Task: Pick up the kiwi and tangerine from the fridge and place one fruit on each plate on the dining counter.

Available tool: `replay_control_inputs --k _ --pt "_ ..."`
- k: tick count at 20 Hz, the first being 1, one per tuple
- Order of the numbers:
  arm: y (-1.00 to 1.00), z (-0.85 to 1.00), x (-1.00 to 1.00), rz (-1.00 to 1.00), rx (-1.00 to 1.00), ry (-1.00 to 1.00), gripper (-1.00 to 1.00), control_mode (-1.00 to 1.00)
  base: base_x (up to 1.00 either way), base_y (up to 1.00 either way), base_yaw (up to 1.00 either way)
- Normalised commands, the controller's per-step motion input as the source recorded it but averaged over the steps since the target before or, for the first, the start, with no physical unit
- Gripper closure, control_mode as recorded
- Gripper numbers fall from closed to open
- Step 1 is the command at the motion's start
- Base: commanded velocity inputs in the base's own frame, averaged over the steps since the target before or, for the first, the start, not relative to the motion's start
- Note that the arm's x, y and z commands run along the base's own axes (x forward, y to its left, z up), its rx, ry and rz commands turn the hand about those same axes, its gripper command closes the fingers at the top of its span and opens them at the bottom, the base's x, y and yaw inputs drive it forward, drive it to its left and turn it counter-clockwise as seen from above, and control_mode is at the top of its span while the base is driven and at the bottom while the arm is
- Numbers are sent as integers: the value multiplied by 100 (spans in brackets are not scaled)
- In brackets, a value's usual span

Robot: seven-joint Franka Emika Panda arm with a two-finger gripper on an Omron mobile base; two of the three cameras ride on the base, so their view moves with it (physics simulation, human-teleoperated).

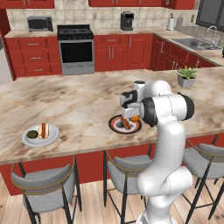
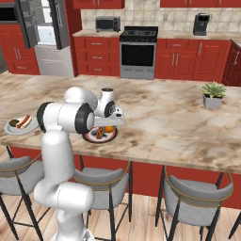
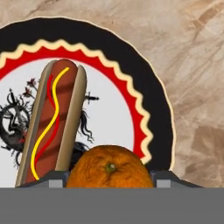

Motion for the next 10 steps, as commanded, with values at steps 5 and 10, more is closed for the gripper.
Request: replay_control_inputs --k 5,10 --pt "5 15 0 0 0 0 -100 -100 0 0 0" --pt "19 72 -1 0 -1 0 -100 -100 0 0 0"
